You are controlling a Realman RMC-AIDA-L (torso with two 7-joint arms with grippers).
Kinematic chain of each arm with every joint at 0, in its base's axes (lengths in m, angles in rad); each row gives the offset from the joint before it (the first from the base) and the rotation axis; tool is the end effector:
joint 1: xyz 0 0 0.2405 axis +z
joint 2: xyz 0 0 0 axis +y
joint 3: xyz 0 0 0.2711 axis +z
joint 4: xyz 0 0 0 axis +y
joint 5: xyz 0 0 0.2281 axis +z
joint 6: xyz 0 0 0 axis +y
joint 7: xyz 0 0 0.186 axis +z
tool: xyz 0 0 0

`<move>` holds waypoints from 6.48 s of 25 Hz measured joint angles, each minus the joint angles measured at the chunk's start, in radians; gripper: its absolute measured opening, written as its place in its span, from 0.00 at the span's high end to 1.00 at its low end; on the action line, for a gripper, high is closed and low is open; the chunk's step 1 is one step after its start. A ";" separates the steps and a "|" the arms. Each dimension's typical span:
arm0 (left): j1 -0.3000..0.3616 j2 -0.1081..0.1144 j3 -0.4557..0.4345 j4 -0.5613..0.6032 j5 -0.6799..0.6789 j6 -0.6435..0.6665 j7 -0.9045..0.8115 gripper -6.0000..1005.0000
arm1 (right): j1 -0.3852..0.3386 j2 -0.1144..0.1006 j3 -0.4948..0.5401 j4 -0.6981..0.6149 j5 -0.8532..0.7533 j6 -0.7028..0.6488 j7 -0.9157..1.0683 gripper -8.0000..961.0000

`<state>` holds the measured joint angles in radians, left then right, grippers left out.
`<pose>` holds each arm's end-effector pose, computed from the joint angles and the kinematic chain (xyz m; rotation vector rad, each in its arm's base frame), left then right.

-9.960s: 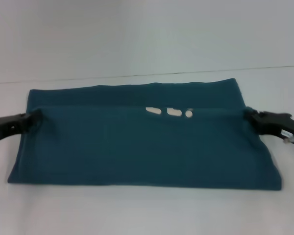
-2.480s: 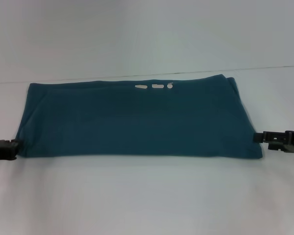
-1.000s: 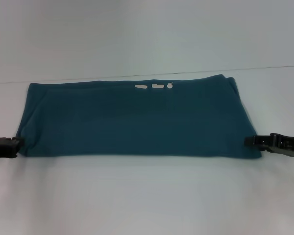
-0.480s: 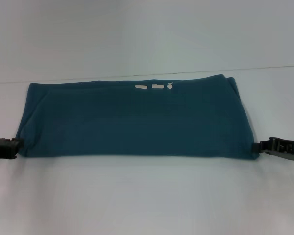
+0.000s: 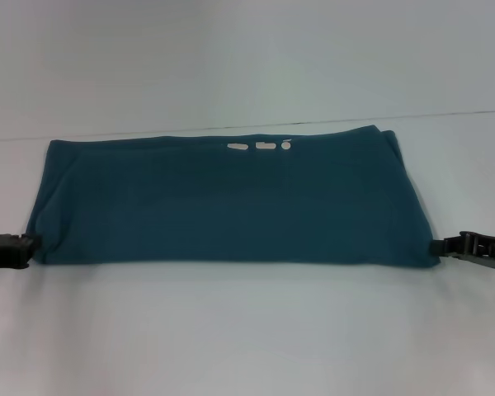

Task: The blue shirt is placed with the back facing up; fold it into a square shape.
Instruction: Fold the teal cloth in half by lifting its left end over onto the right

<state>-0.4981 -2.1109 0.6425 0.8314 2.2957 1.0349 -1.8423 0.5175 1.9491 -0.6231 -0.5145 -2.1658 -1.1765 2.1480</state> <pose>-0.3617 0.4199 0.0022 -2.1403 -1.0852 -0.2256 0.3822 0.3932 -0.0026 -2.0006 1.7029 0.4832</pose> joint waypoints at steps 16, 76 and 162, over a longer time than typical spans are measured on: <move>0.080 -0.034 -0.007 0.161 0.005 0.128 -0.064 0.99 | -0.050 -0.009 0.074 -0.030 0.025 -0.065 -0.080 0.99; 0.141 -0.045 -0.102 0.265 0.011 0.367 -0.432 0.25 | 0.042 -0.026 0.094 -0.099 0.131 -0.236 -0.194 0.05; -0.076 0.021 -0.081 0.000 0.138 0.158 -0.591 0.15 | 0.090 -0.029 0.100 -0.186 0.135 -0.184 -0.155 0.05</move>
<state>-0.5738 -2.0903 0.5613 0.8313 2.4333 1.1934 -2.4328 0.6079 1.9205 -0.5230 -0.7010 -2.0308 -1.3604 1.9927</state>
